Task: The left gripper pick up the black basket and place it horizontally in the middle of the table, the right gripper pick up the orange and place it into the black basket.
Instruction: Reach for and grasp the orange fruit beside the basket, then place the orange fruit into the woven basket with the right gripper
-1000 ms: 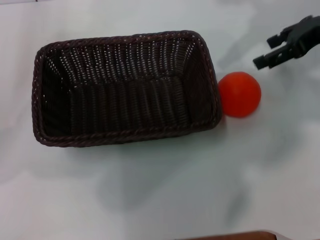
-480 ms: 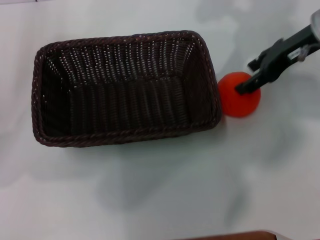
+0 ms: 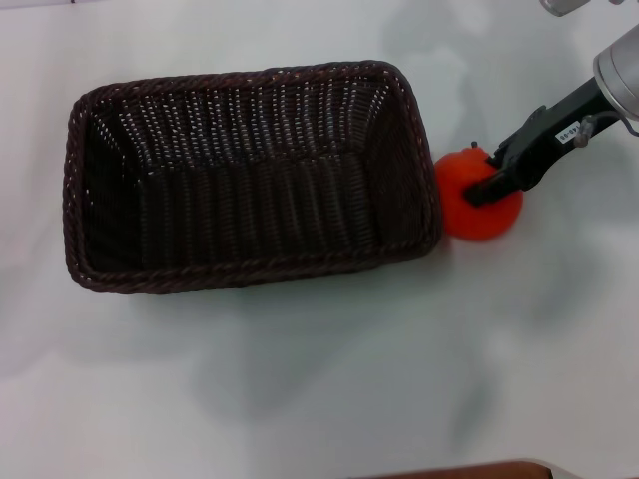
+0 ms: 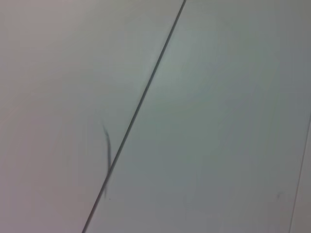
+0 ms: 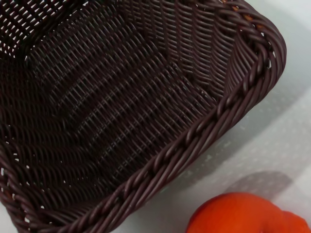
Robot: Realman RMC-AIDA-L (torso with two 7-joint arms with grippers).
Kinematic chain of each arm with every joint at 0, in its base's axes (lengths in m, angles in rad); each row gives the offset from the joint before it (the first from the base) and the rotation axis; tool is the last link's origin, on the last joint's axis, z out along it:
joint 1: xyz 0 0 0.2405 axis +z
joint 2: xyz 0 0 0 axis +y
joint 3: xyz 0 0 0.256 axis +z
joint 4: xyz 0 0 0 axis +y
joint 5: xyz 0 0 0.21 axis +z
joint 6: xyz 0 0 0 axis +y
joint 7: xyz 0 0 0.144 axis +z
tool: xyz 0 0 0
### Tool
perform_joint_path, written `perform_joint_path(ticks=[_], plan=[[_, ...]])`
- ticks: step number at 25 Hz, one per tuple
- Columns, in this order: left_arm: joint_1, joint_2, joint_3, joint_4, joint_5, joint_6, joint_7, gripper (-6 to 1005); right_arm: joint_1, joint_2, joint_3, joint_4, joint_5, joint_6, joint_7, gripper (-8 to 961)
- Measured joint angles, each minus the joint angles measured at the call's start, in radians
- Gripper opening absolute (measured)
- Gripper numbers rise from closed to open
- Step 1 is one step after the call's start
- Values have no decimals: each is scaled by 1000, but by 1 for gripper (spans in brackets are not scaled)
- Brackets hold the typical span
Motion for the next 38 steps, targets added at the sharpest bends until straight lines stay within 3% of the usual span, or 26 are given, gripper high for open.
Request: perform_joint_path(ticks=[18, 23, 27, 30, 34, 38], plan=[[9, 0, -1, -11, 0, 16, -3, 539, -6, -2, 10, 2, 2, -7, -5, 261], [12, 0, -1, -11, 0, 16, -5, 539, -14, -11, 75, -13, 3, -8, -10, 208], [16, 0, -5, -11, -2, 17, -19, 539, -25, -29, 206, -40, 29, -10, -26, 174], [20, 0, -18, -10, -3, 19, -25, 539, -56, -49, 284, -85, 158, -31, -58, 160], [23, 0, -29, -10, -3, 23, -25, 539, -97, -90, 317, -98, 484, -82, -93, 142], [25, 0, -38, -10, -3, 23, -25, 539, -96, -83, 289, -71, 734, -134, -149, 117]])
